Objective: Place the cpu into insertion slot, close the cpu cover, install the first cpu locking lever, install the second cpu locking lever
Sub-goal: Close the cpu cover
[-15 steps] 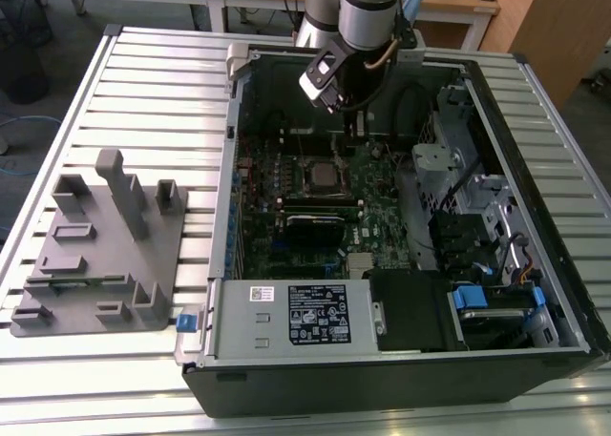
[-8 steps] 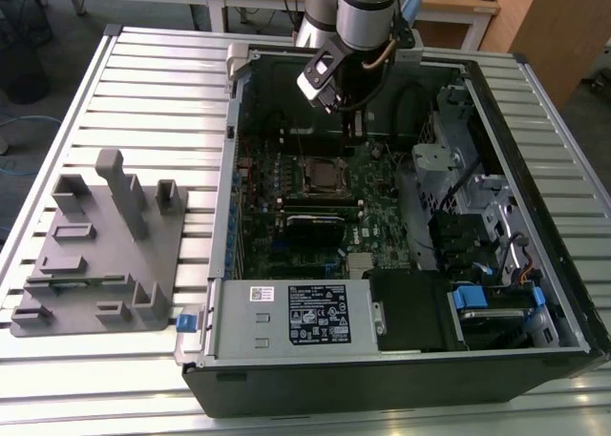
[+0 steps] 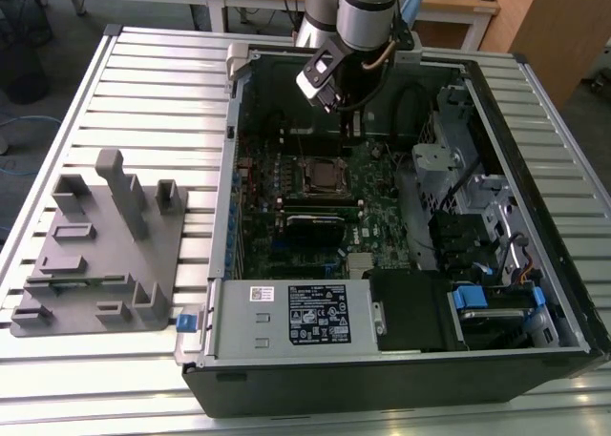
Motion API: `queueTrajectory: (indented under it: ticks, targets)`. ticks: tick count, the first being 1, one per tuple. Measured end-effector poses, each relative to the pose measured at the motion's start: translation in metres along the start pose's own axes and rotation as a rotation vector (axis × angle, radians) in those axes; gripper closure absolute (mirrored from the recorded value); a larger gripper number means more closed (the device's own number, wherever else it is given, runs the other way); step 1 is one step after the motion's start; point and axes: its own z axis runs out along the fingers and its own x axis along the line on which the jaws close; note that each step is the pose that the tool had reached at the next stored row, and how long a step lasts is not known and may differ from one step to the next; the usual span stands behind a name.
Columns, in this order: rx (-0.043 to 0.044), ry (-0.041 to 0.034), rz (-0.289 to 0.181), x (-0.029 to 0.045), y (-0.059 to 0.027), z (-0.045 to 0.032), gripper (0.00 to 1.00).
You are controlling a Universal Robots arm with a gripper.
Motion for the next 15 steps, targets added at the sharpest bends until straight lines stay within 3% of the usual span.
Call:
queueTrajectory:
  ticks: [2,4,15]
  targets:
    - [0.0134,-0.0005,0.0,0.0,0.0,0.0001,0.89]
    - [0.0195,-0.0009,0.0,-0.0001,-0.0001,0.0,0.89]
    - [0.0201,-0.0006,0.0,-0.0001,-0.0041,0.0004,0.89]
